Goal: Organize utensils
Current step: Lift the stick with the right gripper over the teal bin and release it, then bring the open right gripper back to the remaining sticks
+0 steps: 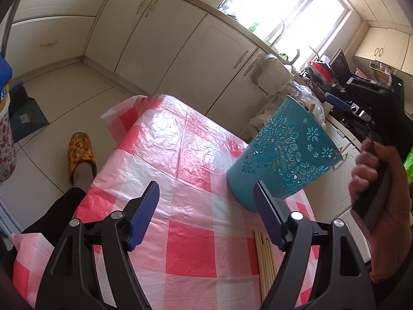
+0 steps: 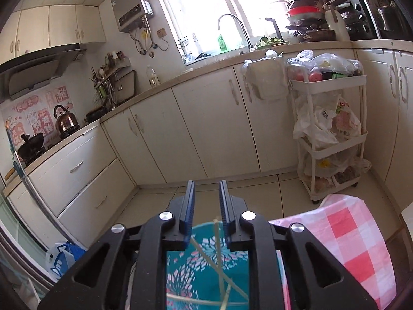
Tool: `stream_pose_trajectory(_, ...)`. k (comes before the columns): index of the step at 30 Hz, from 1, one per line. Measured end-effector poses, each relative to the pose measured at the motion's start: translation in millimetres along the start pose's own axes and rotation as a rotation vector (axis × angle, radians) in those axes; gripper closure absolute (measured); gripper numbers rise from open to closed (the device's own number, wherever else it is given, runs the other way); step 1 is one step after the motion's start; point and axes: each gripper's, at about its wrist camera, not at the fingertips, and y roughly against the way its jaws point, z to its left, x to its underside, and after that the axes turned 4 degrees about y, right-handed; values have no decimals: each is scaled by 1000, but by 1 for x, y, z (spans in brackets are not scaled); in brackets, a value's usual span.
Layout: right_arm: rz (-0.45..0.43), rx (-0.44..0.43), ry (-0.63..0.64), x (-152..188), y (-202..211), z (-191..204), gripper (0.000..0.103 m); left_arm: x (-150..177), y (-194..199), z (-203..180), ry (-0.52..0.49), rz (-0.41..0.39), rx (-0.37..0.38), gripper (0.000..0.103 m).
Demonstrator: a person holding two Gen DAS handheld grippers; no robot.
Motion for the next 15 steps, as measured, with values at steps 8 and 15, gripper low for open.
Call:
stream_pose_trajectory(8,104,-33,41,71,83,-10,74,0,-2,-2,-2,2,-12,29)
stream_pose_trajectory(15,435,-4,92,182,76,-19,79,0,-4,-4,-4,8,-29,27)
